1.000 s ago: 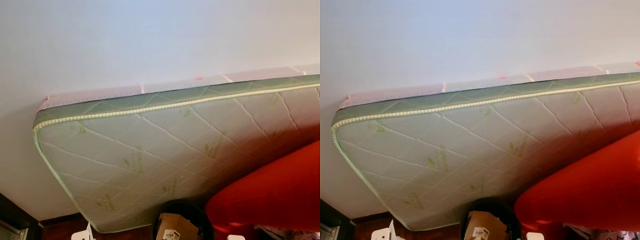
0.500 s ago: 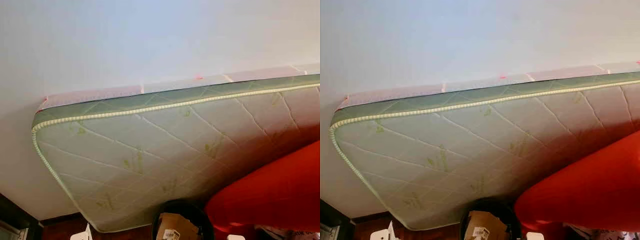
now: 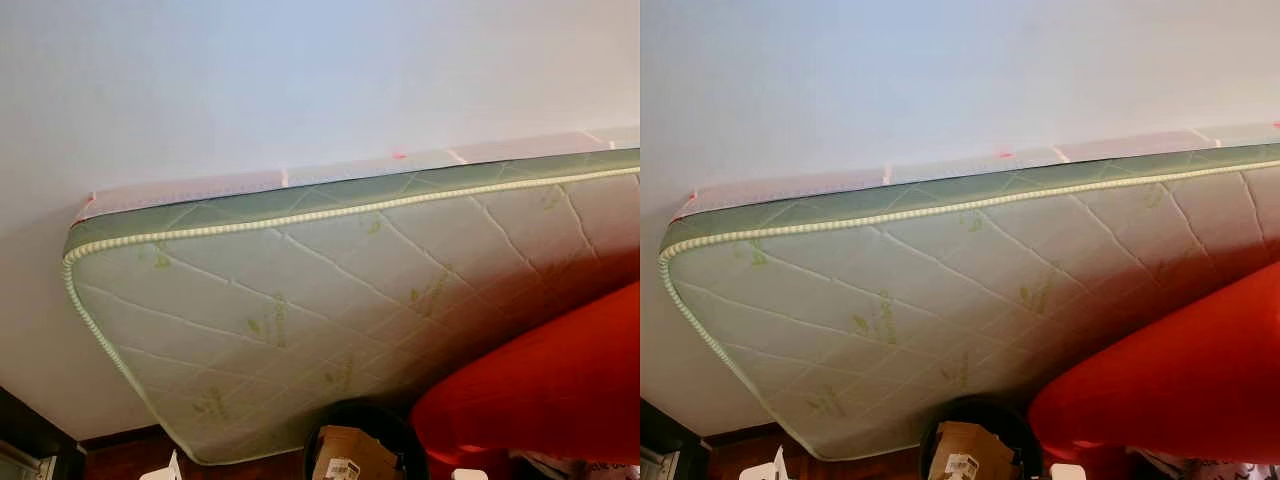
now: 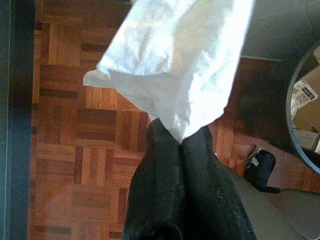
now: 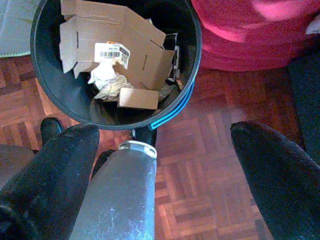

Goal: Clean up the room

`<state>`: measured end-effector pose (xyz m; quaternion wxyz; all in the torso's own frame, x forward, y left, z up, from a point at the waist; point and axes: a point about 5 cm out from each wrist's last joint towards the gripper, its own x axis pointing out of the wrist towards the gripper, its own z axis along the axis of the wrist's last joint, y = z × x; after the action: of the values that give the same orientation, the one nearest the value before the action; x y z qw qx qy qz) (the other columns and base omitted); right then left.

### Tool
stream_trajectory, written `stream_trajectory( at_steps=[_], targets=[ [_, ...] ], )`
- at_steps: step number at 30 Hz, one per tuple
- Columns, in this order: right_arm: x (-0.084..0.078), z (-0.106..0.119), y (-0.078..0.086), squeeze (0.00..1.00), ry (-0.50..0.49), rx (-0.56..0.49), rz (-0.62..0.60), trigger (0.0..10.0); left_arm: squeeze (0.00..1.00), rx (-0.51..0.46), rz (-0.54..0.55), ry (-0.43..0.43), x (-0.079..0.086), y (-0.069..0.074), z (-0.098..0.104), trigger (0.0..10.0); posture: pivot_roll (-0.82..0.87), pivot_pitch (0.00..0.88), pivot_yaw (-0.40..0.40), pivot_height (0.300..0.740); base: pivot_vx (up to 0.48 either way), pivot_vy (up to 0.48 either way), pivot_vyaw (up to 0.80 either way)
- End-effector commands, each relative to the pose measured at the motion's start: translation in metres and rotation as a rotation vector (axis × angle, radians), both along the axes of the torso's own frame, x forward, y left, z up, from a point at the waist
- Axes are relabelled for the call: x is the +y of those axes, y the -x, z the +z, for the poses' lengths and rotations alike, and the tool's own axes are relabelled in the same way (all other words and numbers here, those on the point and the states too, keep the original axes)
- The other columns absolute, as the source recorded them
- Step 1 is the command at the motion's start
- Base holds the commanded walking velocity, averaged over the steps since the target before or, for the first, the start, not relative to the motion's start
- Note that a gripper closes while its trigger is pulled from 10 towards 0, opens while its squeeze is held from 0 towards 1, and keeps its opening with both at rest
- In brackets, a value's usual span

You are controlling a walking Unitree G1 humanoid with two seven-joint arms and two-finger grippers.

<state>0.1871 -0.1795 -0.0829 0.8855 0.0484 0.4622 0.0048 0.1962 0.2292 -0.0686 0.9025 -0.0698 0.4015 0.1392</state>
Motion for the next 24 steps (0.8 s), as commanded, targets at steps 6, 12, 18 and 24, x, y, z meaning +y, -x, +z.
stream_trajectory(
  at_steps=[6, 12, 18, 24],
  targets=[
    [-0.0003, -0.0029, 0.0059, 0.0, 0.009, 0.026, 0.028, 10.0, 0.0, 0.039, -0.002, 0.015, -0.0032, 0.0121, -0.0073, 10.0, 0.07, 0.141, -0.053, 0.74, 0.0, 0.0, 0.0],
    [-0.0013, -0.003, 0.0062, 0.0, 0.006, 0.026, 0.015, 10.0, 0.0, 0.036, -0.009, 0.016, -0.004, 0.0113, -0.007, 10.0, 0.07, 0.149, -0.054, 0.74, 0.0, 0.0, 0.0],
    [-0.0018, -0.0027, 0.0058, 0.0, 0.009, 0.022, 0.007, 10.0, 0.0, 0.035, -0.011, 0.016, -0.0043, 0.0107, -0.0068, 10.0, 0.07, 0.156, -0.054, 0.74, 0.0, 0.0, 0.0],
    [-0.0015, -0.0025, 0.0052, 0.0, 0.004, 0.023, 0.002, 10.0, 0.0, 0.032, -0.007, 0.018, -0.0042, 0.0103, -0.0066, 10.0, 0.07, 0.165, -0.055, 0.74, -0.268, 0.0, 0.0]
  ],
)
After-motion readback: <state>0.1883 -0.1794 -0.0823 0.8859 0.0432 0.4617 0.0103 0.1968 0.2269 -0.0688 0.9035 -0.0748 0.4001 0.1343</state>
